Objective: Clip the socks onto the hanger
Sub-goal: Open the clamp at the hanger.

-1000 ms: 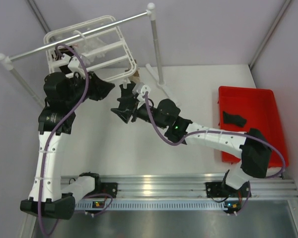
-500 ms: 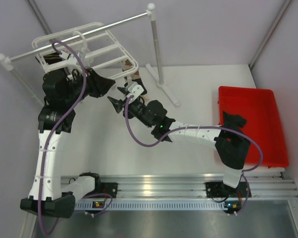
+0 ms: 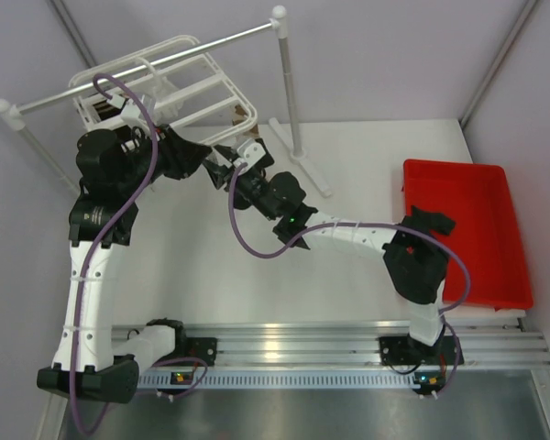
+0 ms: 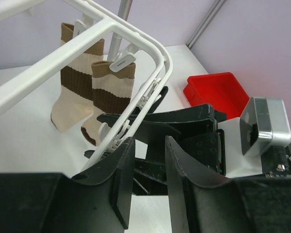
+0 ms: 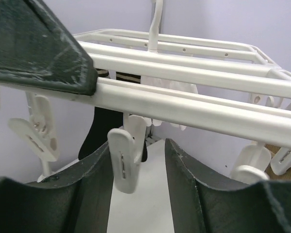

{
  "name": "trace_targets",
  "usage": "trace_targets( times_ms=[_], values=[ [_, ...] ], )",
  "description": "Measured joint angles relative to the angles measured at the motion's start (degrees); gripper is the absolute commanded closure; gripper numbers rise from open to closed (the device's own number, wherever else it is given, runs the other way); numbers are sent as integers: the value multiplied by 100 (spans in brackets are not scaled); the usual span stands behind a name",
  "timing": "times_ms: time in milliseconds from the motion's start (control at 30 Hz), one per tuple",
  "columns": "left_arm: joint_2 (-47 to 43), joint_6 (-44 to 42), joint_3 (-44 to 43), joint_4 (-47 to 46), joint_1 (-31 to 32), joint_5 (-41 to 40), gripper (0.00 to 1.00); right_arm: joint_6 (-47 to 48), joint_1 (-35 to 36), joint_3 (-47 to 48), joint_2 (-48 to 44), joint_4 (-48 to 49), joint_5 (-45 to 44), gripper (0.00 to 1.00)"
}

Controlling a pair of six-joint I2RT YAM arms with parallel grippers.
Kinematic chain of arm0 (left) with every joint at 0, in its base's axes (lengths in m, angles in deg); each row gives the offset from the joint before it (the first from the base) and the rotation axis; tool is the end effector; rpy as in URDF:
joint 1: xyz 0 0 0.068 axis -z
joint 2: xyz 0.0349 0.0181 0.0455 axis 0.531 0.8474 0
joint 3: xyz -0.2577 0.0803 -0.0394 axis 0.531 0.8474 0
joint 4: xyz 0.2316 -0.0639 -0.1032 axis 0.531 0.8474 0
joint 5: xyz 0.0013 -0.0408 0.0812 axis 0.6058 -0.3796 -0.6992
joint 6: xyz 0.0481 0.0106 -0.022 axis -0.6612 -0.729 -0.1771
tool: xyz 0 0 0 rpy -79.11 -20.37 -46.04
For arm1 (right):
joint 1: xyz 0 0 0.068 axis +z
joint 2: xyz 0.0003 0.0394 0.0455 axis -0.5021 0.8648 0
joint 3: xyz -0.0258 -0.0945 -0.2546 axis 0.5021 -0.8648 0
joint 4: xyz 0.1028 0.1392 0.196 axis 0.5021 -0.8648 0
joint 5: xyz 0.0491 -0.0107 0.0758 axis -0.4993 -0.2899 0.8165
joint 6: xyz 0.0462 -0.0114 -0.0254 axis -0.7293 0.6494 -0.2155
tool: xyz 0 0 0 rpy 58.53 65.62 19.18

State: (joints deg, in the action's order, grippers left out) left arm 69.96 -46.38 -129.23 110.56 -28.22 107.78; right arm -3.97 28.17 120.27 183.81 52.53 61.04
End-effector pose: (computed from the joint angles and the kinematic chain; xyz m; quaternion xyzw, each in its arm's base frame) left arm 0.2017 -0.0326 0.4801 0.0864 0.7309 -0.3319 0.5900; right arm 0.2415 0.3828 0.3530 -0.2537 0.4814 0.3250 0.7734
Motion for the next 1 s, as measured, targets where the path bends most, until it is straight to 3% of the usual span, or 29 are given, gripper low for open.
trace_targets(
  times_ms=[300,333,533,1000],
  values=[
    [0,2,-2,2,0,-4,64,-44,-275,-216,11,-20,780,65],
    [0,2,-2,4,-2,-7,64,-35,-286,-223,11,-20,872,74],
    [0,2,-44,138,-2,-61,64,15,-291,-295,-39,-22,1355,100],
    [-302,153,-623,1062,0,-109,47,538,-299,-437,-732,-505,2680,100]
  ],
)
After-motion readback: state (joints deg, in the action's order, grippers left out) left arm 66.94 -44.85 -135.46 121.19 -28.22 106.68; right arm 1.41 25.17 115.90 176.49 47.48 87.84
